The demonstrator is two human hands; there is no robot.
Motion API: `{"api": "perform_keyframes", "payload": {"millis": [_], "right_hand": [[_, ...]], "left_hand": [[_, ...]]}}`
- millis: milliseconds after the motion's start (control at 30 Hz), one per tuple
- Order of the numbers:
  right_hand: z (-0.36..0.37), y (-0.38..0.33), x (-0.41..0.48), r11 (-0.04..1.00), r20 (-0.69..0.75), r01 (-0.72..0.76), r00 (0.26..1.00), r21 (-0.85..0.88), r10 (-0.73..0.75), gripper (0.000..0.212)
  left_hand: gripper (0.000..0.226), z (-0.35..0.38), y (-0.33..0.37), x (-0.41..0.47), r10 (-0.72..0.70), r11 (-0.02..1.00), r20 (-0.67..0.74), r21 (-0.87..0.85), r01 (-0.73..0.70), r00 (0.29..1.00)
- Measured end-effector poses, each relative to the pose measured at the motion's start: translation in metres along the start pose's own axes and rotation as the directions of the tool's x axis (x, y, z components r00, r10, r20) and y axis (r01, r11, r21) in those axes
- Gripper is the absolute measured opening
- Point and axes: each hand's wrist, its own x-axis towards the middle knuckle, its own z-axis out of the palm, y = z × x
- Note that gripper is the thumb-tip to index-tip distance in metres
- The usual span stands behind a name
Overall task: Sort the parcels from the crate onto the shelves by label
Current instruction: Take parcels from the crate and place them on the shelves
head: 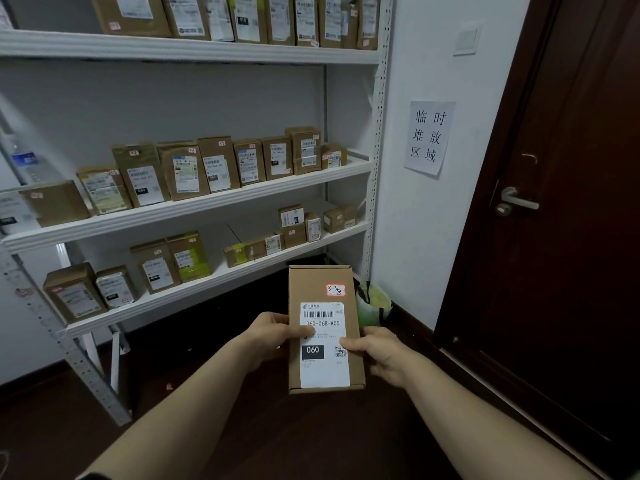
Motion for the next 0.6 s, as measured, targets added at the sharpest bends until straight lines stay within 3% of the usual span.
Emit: {"api": "perform_keyframes", "payload": {"millis": [267, 333, 400, 467, 533, 600], "right_hand": [[-0.022, 0.001, 0.000, 0.999, 0.057, 0.014, 0.998, -0.042, -0.011, 0.041], [-0.032, -0.004, 0.001, 0.997, 0.039, 0.069, 0.997, -0.024, -0.068, 0.049], [-0.043, -0.010, 0.008, 0.988, -0.001, 0.151, 0.989, -0.027, -0.151, 0.071], [-0.055, -0.018, 0.015, 0.973, -0.020, 0.210, 0.977, -0.093, -0.212, 0.096], [-0.064, -0.025, 0.019, 0.961, 0.018, 0.229, 0.973, -0.157, -0.229, 0.098], [-0.068, -0.028, 0.020, 0.945, 0.064, 0.236, 0.972, -0.226, -0.227, 0.087]], "left_hand": [[0.031, 0.012, 0.007, 0.005, 0.016, 0.994, 0.069, 0.104, -0.023, 0.997], [0.041, 0.017, 0.009, 0.007, 0.021, 0.977, 0.059, 0.212, -0.033, 0.998], [0.054, 0.021, 0.008, 0.011, 0.013, 0.945, 0.043, 0.325, -0.027, 0.999], [0.052, 0.026, 0.007, 0.015, 0.008, 0.923, 0.050, 0.385, -0.027, 0.999], [0.049, 0.032, 0.006, 0.018, 0.000, 0.910, 0.068, 0.413, -0.028, 0.998], [0.048, 0.036, 0.005, 0.022, -0.008, 0.906, 0.077, 0.423, -0.025, 0.997]]}}
